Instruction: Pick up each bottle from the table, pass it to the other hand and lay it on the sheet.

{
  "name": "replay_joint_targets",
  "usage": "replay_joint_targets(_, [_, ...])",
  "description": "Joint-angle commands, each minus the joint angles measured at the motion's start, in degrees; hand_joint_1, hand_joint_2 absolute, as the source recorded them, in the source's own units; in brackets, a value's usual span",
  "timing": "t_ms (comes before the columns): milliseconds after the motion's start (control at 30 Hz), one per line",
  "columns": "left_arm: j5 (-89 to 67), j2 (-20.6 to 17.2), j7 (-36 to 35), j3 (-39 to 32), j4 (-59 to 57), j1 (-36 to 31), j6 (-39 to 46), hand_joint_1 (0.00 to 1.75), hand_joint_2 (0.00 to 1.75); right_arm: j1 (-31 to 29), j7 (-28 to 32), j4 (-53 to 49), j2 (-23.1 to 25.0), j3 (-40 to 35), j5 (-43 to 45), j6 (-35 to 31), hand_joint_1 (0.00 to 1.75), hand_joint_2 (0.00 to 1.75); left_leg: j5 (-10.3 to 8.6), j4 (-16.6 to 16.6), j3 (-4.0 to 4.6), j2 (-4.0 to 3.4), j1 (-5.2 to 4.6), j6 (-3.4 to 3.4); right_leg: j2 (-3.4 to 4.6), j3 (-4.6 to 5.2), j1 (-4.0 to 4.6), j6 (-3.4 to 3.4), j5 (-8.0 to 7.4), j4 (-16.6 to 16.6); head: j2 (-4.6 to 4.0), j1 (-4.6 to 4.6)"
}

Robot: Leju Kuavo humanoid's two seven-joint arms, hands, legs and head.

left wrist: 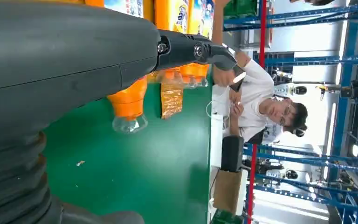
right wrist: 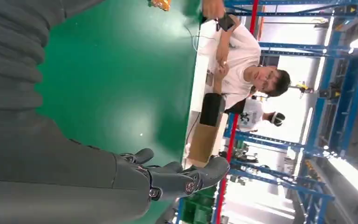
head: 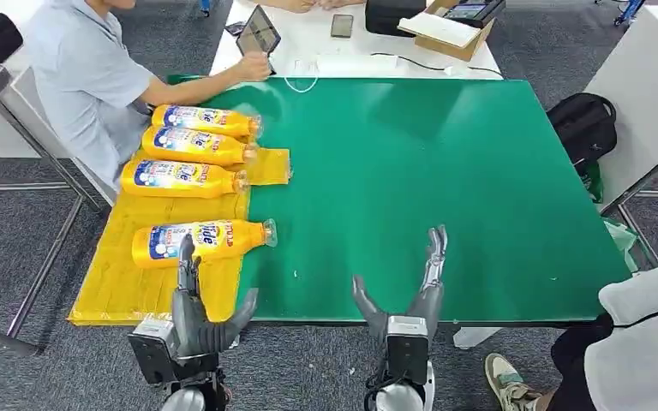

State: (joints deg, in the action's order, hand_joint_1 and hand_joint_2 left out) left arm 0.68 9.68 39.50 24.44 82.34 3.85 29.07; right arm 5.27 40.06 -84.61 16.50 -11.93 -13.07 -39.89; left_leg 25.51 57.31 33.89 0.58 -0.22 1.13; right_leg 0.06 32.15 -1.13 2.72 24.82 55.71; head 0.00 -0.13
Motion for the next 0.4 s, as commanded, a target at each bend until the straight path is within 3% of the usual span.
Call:
replay_joint_targets(33, [-0.4,-3.0,-0.3,2.7,-0.6,-0.3,0.6,0.00,1.75,-1.5,-0.1,4.2,-0.2,-0.4,1.6,-0.1,0.00,1.75,0.07,0.0,-0.22,-0.14,0.08,-0.10,0.08,-0.21,0.10,-0.15,0.02,-0.1,0.00,0.00])
replay_joint_targets(133, [-1.4,-3.4,-0.6,3.6,-0.8,-0.2,1.3,0.00,1.75,-1.2,-0.1,3.5,1.4,2.3,-0.5,-0.1,0.00,1.75,0.03,0.0,-0.13,-0.08,0.04,-0.06,0.05,-0.12,0.04,-0.09,0.01,-0.1,0.00,0.00])
replay_joint_targets(167, [-1.6,-3.6,-0.7,4.0,-0.7,0.1,1.8,0.00,1.75,-1.2,-0.1,4.0,2.3,3.6,0.0,-0.1,0.00,0.00,0.06,0.0,-0.17,-0.11,0.07,-0.08,0.07,-0.17,0.08,-0.12,0.02,-0.1,0.00,0.00])
replay_joint_targets(400, [-2.6,-4.0,-2.8,4.1,0.1,1.8,5.2,0.00,1.75,-3.1,-0.1,7.3,3.5,8.5,0.2,-0.1,0.00,0.00,0.08,0.0,-0.25,-0.21,0.09,-0.12,0.15,-0.23,0.10,-0.17,0.01,-0.1,0.00,0.00])
